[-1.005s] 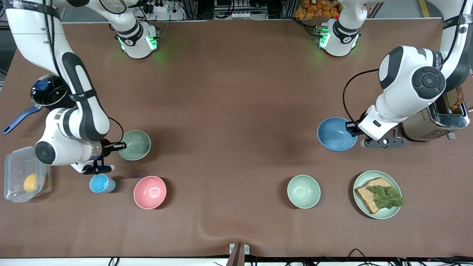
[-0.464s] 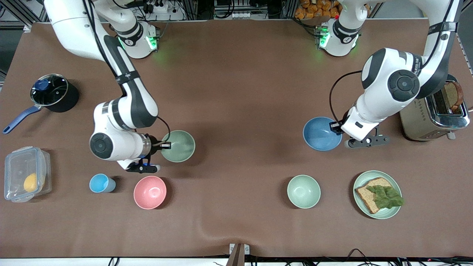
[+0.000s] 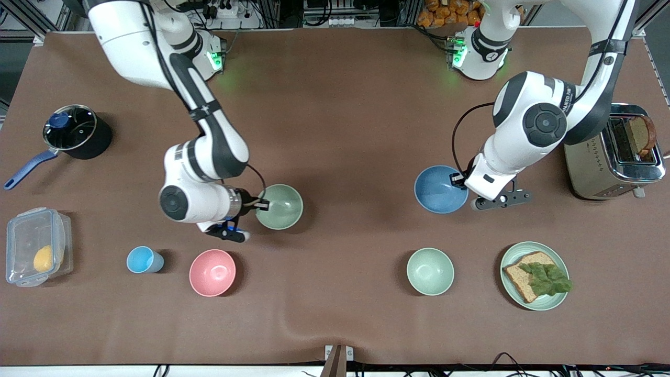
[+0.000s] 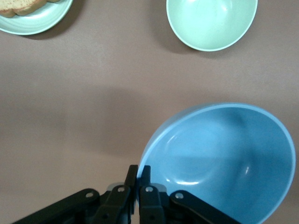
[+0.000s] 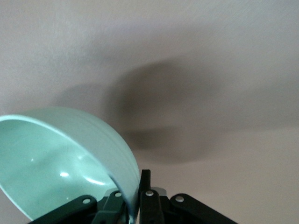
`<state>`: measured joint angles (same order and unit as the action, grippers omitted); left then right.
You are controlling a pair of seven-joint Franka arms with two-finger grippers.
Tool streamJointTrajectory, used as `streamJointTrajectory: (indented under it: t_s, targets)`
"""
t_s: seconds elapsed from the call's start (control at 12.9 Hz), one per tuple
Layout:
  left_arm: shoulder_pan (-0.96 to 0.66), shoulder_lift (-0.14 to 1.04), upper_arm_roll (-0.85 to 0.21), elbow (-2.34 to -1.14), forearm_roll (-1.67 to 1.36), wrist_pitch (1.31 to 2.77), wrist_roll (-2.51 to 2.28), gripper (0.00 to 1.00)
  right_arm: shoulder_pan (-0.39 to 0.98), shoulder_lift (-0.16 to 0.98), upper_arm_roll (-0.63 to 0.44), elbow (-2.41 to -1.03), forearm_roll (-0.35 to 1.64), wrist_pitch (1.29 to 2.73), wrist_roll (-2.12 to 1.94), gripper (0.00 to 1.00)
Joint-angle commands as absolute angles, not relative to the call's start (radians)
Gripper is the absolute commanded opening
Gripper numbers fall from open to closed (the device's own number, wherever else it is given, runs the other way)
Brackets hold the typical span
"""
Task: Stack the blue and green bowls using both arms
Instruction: 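Carry the blue bowl and green bowl toward each other at table center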
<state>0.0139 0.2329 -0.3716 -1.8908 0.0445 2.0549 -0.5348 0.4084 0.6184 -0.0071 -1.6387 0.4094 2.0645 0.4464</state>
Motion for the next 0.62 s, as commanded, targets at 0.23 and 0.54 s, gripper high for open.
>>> streamJointTrajectory:
  t_s: [0.23,0.54]
  targets:
    - [0.021,0.244,-0.371,-1.873,0.026,2.042,-0.546,0.0,0.469,0.647,-0.015,-1.641,0.514,2.166,0.69,0.01]
    - [0.017,0.244,-0.373,-1.873,0.026,2.039,-0.577,0.0,0.541,0.669,-0.017,-1.643,0.551,2.288,0.839,0.05]
